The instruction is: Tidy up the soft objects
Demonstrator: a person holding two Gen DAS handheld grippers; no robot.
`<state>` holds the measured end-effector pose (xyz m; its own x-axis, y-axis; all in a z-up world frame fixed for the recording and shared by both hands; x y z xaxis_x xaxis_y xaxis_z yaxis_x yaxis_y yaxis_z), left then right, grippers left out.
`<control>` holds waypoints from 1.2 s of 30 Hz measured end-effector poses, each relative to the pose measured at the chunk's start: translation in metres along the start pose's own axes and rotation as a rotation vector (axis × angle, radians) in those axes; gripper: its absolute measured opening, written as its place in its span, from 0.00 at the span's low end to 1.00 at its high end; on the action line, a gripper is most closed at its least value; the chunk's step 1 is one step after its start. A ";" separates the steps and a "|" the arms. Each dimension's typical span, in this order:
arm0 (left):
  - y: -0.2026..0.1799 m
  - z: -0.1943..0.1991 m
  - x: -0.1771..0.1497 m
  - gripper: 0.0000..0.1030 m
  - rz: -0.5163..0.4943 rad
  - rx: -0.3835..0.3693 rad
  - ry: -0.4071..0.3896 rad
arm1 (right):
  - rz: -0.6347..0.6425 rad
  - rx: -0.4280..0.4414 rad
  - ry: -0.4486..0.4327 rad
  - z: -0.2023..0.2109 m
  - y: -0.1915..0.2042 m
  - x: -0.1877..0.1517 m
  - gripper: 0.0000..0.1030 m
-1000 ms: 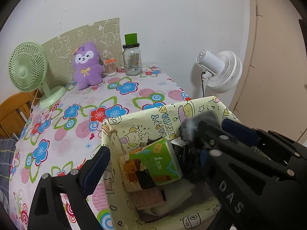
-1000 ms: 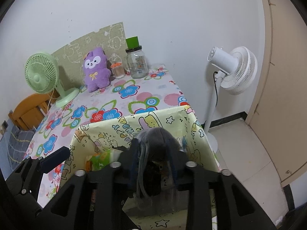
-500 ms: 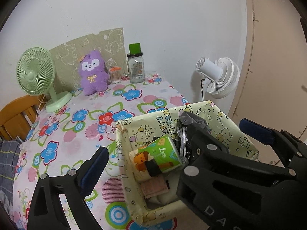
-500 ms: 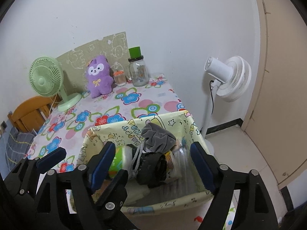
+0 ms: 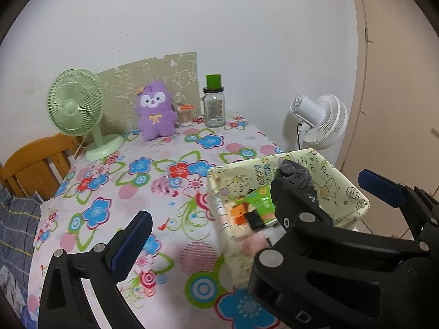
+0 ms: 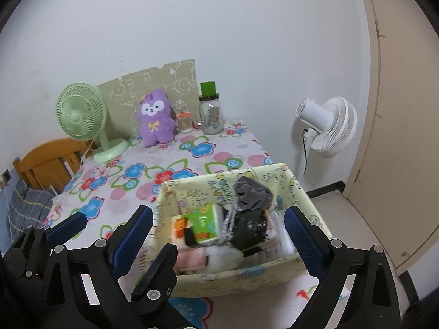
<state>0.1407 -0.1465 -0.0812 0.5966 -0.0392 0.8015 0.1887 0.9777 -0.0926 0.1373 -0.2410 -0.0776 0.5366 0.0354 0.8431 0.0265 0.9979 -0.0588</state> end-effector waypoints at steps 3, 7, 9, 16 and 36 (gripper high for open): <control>0.012 0.009 -0.002 1.00 0.003 0.013 -0.013 | 0.017 0.007 -0.006 0.006 0.014 0.000 0.96; 0.032 0.022 -0.002 1.00 0.018 0.031 -0.035 | 0.028 0.016 -0.017 0.015 0.031 0.000 0.96; 0.042 0.028 -0.002 1.00 0.029 0.038 -0.046 | 0.030 0.022 -0.025 0.020 0.039 0.001 0.96; 0.075 0.047 -0.004 1.00 0.054 0.073 -0.077 | 0.065 0.025 -0.060 0.033 0.063 0.004 0.97; 0.152 0.089 -0.012 1.00 0.174 0.166 -0.148 | 0.112 0.056 -0.133 0.070 0.102 0.006 0.99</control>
<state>0.0930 0.0210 -0.0526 0.4861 0.1508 0.8608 -0.0446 0.9880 -0.1479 0.0839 -0.1357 -0.0413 0.4170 0.1495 0.8966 -0.0758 0.9887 -0.1295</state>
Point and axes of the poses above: each gripper's, at about its wrist camera, not at the fingertips, and z roughly against the way its jaws point, y to its left, x to its top, the point moved 9 cm from there along -z, roughly the way its jaws point, and after that the axes turned 9 degrees about z, right-handed, at the moved point
